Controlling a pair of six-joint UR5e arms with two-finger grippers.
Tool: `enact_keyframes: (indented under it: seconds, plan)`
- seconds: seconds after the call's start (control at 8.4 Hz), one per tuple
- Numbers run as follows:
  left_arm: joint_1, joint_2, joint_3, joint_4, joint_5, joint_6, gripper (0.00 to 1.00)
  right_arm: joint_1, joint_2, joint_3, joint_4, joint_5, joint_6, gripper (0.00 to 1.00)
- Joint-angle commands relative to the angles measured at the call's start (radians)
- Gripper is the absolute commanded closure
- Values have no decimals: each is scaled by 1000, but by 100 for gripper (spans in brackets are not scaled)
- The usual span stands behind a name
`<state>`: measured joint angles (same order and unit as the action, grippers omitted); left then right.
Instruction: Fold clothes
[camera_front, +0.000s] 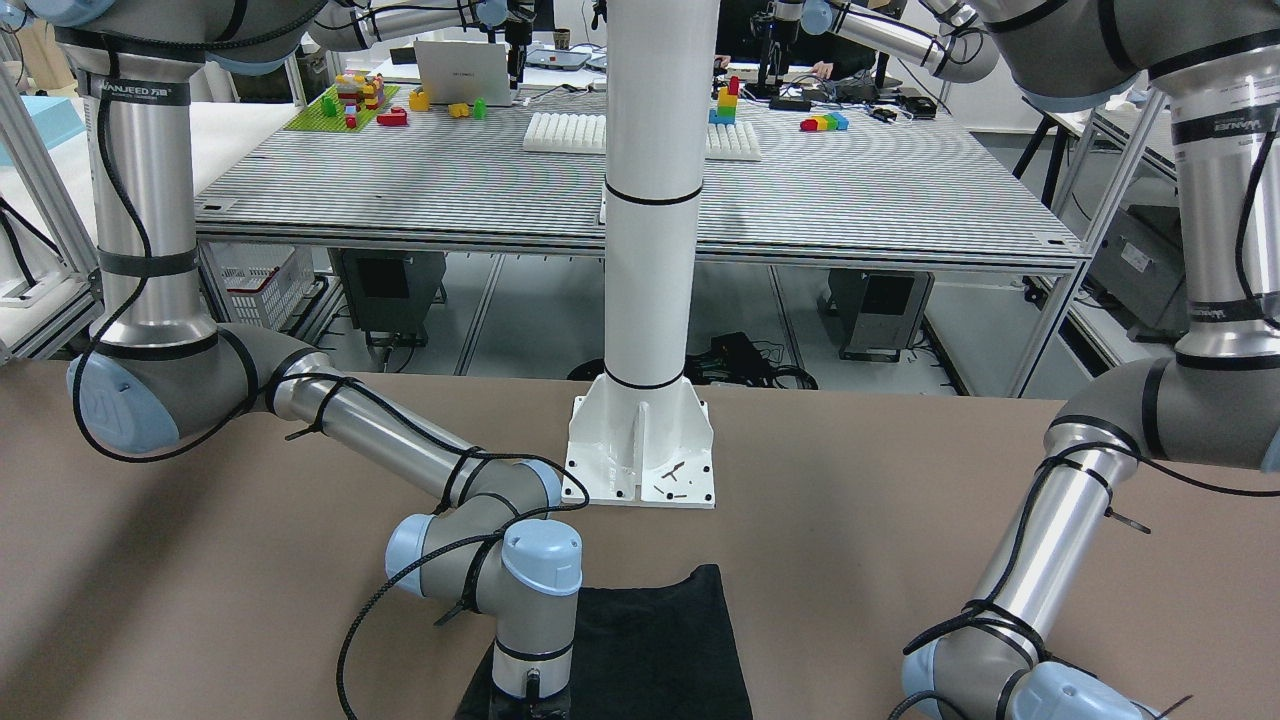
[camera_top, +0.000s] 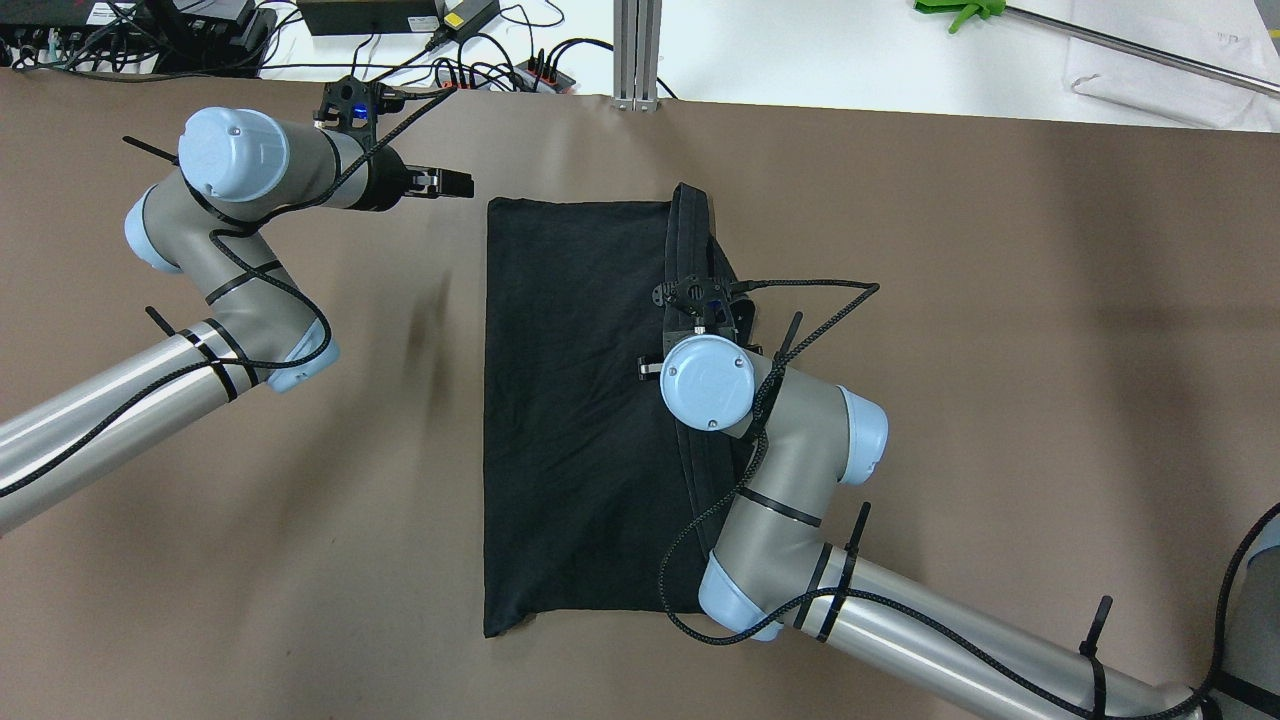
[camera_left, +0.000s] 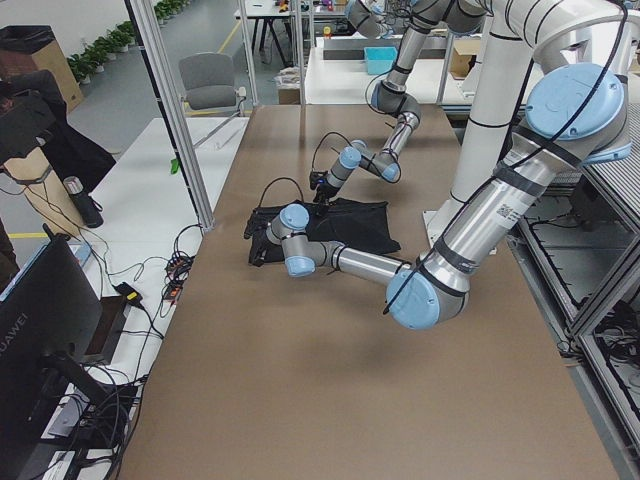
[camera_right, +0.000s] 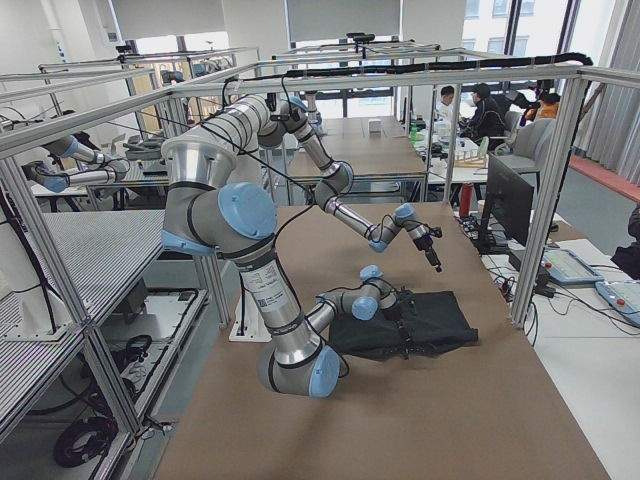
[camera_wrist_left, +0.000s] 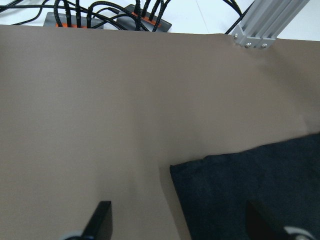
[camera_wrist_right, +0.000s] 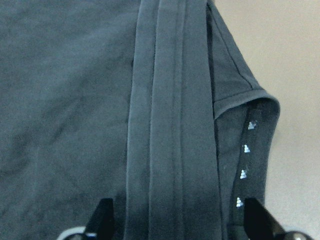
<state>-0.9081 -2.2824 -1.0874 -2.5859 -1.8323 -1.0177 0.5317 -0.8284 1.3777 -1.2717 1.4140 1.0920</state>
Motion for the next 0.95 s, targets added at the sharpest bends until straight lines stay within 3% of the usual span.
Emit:
enact_keyframes:
  seconds: [0.0,0.12,0.24,0.36,0.48,0.6,0.83]
  plan:
    - [0,1,1,0,1,1,6,-13,-3,-8,2,-4,9,7]
    - [0,1,1,0,1,1,6,-15,-6,-9,2,-6,8,8]
    - [0,0,1,1,1,2,6,-13,-6,-14,5,-6,8,22]
    - [0,-2,1,1,1,1,6,-12,-8,-14,9,-4,-6,52]
    - [2,-6,1,1,1,-2,6,-1,-8,-8,9,0,-18,74]
    - [2,-6,1,1,1,-5,6,1,-8,-3,9,2,-62,82]
    - [2,-6,1,3,2,-4,6,23,-12,9,8,3,-93,82]
